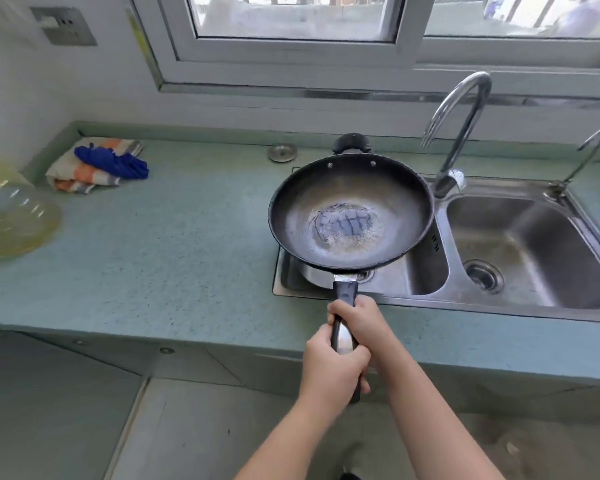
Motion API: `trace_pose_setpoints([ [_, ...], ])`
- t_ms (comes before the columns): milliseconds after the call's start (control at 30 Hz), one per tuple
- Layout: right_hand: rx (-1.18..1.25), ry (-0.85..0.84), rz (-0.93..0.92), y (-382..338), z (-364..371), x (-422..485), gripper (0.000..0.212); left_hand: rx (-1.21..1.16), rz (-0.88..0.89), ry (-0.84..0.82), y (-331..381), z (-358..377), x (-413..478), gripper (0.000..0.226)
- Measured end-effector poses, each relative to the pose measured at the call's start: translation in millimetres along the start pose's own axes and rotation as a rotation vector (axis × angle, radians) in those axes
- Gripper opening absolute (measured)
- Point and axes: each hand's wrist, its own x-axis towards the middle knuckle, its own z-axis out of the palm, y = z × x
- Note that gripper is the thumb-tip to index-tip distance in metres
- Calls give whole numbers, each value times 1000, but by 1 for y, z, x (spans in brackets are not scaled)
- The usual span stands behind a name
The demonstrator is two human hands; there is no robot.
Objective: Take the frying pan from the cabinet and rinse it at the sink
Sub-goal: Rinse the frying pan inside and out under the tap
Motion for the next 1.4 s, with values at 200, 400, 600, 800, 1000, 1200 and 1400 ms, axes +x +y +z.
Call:
trace_pose_setpoints([
  [200,16,-29,28,14,-42,26,33,46,-36,41,-7,44,30,16],
  [400,63,-45,77,27,-63,43,19,67,-69,70,-14,67,49,15],
  [600,78,-64,90,36,-76,55,22,86,-87,82,-20,80,60,14],
  [800,96,-68,114,47,-82,63,23,108,-100,98,-31,88,68,15],
  [1000,110,-68,149,60,-85,68,21,154,-73,134,-42,95,71,22],
  [1200,153,-34,131,72,-85,69,16,190,-6,180,-50,99,73,35],
  [1400,52,49,117,81,-85,67,15,190,1,193,-61,98,75,20],
])
